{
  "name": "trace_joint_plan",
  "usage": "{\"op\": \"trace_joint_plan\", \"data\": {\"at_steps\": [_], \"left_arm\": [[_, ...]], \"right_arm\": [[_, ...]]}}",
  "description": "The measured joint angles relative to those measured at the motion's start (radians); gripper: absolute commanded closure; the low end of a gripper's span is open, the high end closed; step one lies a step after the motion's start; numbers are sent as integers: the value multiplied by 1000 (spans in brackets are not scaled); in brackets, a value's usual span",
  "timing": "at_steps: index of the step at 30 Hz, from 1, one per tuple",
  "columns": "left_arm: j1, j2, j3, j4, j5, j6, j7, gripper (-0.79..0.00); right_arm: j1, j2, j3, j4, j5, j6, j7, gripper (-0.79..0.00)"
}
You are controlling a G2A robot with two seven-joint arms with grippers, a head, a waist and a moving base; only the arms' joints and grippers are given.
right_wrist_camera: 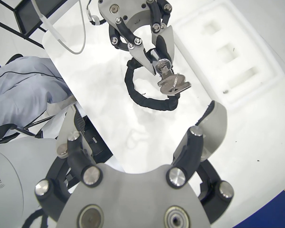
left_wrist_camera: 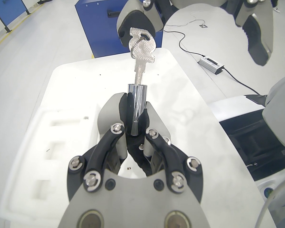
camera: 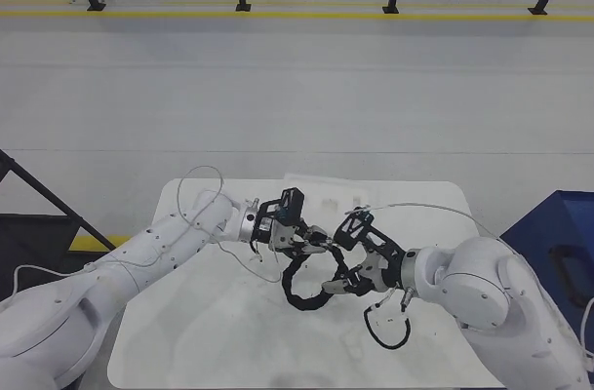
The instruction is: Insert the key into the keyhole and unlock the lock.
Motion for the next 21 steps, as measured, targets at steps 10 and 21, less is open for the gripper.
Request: {"op": "trace_joint_plan", "data": {"at_steps": [10,21], "left_arm": [[-16,41,0,-78,-225,0,-302,0],[-23,73,0,-157,-449,0,-623,0]], "right_arm": [[-11,0,-2,3,-3,-8,-27,-785],[18,15,-26,30,-125,-264,-32,-785]]}}
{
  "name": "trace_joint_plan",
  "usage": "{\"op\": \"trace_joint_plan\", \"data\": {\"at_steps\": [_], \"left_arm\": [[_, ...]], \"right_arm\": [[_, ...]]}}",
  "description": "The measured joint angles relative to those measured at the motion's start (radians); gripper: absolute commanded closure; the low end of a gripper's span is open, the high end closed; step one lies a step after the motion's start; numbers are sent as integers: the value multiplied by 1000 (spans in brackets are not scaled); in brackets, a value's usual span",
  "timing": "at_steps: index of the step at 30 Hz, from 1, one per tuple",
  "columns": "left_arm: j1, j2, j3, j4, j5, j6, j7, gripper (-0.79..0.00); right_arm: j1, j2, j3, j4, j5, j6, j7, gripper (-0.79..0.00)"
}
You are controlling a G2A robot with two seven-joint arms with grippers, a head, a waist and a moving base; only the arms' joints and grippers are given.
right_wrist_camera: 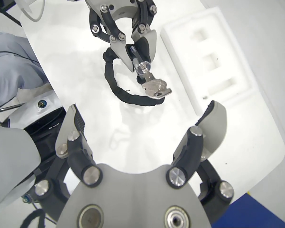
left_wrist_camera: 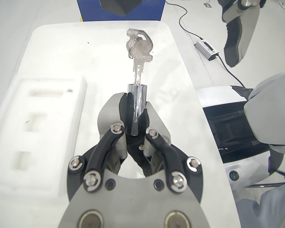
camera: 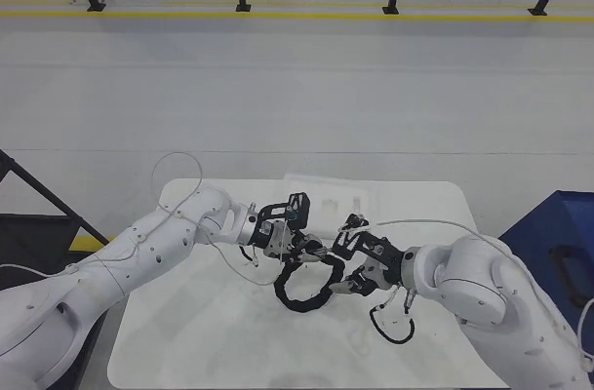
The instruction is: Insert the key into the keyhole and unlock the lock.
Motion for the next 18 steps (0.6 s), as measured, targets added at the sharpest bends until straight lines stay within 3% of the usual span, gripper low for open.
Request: {"op": "trace_joint_plan", "data": {"at_steps": [3,4,5,7,11,14,18], "left_arm": [[1,4,0,-11,-45,0,-45,0],[3,5,0,-17,-59,0,-53,0],[4,6,0,-22,-71,0,-60,0],[5,8,0,-25,-92,0,-84,0],[10,9,0,-31,-133,0,-134,0],[11,8,0,-32,-166,0,-170,0],[10,6,0,-31,-197,0,-202,0]], "right_arm": [[11,1,-25,2,-39,-78,-25,-785],[13,1,-33,2,-50,-95,-30,-748],[16,1,-43,2,-62,-111,-29,-526],[24,1,-63,0,-91,-134,-27,-406],[37,0,-93,-6,-159,-138,-32,-345],[42,-1,-112,-19,-236,-121,-39,-206],[40,-1,-129,-30,-301,-115,-49,-166]]}}
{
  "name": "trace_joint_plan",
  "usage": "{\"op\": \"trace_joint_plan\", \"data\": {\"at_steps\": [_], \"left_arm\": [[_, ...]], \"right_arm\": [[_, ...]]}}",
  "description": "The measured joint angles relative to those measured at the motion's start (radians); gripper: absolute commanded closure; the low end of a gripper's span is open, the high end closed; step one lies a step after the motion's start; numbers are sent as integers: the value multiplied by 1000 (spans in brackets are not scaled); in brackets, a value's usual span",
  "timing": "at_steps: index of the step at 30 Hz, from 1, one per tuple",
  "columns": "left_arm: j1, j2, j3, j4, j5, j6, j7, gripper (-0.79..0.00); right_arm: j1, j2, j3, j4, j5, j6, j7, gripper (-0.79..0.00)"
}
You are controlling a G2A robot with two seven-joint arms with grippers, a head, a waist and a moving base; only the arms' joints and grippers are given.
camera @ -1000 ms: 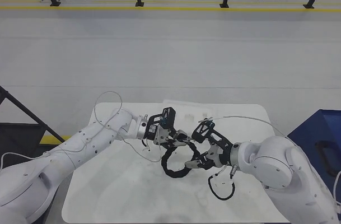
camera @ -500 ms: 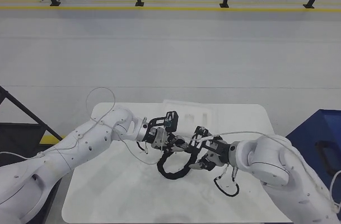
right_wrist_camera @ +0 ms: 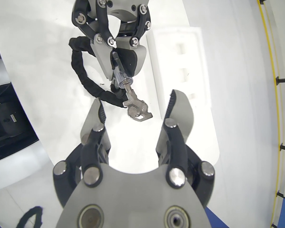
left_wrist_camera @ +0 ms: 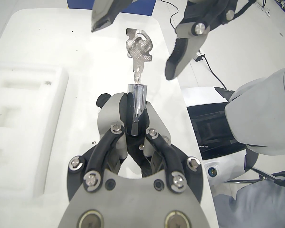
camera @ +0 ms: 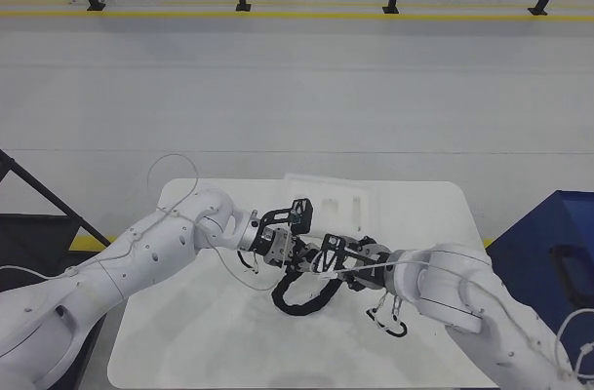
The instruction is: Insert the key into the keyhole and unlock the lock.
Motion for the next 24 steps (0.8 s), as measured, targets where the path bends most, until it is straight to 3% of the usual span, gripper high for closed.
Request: {"op": "trace_joint_plan", "data": {"at_steps": [3,5,7,24], "left_arm": [[-1,-1,0,0,-18,0,-19,0],[-2,-1,0,3,-31,0,-28,0],[-3,0,0,5,-39,0,-33,0],[-8,3,0,-11,-40,0,-41,0]], "right_arm": [[-1,0,-10,-6,-30,2,0,-154],[-2,0,-16,-9,-44,4,-1,-102],[-3,-1,-18,-11,-40,8,-13,0],[-19,-7,43,13,176,168,-55,0]]}}
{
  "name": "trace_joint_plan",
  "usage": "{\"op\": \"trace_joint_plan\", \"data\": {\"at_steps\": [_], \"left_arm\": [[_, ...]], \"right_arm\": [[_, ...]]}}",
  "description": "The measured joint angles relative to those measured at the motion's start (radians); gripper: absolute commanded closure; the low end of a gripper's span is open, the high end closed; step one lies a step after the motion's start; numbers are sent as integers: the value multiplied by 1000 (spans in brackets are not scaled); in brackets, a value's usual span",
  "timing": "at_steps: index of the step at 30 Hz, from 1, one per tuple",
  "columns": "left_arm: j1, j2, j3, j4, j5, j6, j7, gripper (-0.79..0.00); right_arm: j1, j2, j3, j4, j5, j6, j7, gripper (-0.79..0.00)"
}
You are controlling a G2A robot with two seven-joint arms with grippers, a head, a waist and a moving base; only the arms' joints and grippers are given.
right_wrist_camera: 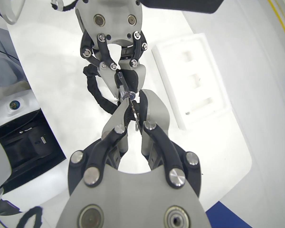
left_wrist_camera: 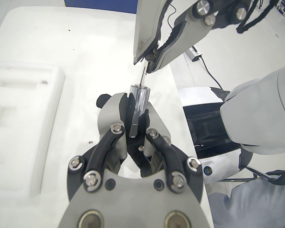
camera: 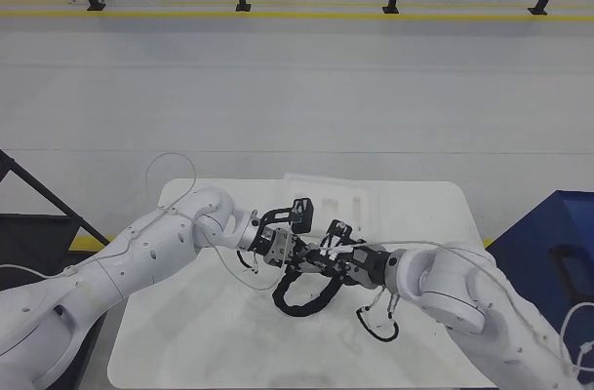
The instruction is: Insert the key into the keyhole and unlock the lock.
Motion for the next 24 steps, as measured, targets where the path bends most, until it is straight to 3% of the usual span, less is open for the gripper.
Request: {"op": "trace_joint_plan", "data": {"at_steps": [19,21,22,24], "left_arm": [[-5,3,0,-20,66,0,38,0],[-5,4,0,-22,83,0,52,0],[-5,5,0,-23,91,0,60,0],[-5,7,0,-23,113,0,83,0]], "right_arm": [[-6,-14,49,77,276,278,-21,0],[-8,-14,55,78,283,293,-26,-302],[-9,-14,57,78,284,296,-28,-785],[-11,-13,62,77,280,299,-31,-785]]}}
